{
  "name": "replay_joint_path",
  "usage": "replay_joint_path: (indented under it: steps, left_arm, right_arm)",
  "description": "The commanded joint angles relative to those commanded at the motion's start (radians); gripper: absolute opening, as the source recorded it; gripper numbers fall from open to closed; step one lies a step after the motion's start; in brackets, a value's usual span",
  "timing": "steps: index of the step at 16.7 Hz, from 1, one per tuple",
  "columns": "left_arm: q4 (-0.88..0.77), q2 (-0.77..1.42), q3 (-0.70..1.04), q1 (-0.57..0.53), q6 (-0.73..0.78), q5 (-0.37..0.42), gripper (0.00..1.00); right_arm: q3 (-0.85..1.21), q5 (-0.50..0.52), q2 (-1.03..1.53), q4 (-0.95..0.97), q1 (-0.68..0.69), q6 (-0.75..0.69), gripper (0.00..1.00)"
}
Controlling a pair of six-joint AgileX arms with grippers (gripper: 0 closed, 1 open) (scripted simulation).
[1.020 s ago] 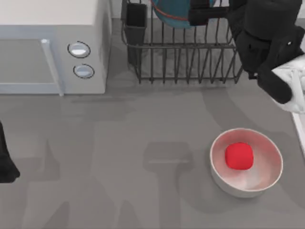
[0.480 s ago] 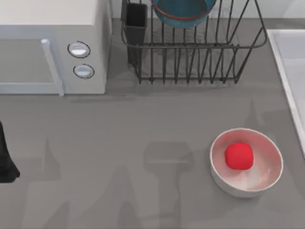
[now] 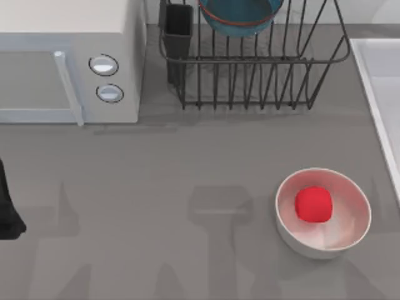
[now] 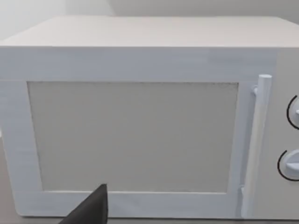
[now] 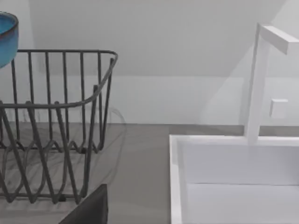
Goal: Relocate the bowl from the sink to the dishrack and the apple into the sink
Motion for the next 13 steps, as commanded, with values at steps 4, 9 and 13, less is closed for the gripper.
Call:
replay_joint_path:
  steps: [4,9,13]
  left_arm:
    - [0.0,0.0,0.0,0.0,0.0,0.0,1.0]
    - [0.0,0.0,0.0,0.0,0.0,0.0,1.0]
    - [0.0,0.0,0.0,0.0,0.0,0.0,1.0]
  right_arm:
    - [-0.04,-0.005,-0.102,-0.054,-0.038,-0.004,1.0]
    - [-0.04,-0.005,-0.102,-0.054,-0.038,-0.004,1.0]
    - [-0.04,-0.005,-0.102,-0.054,-0.038,-0.004,1.0]
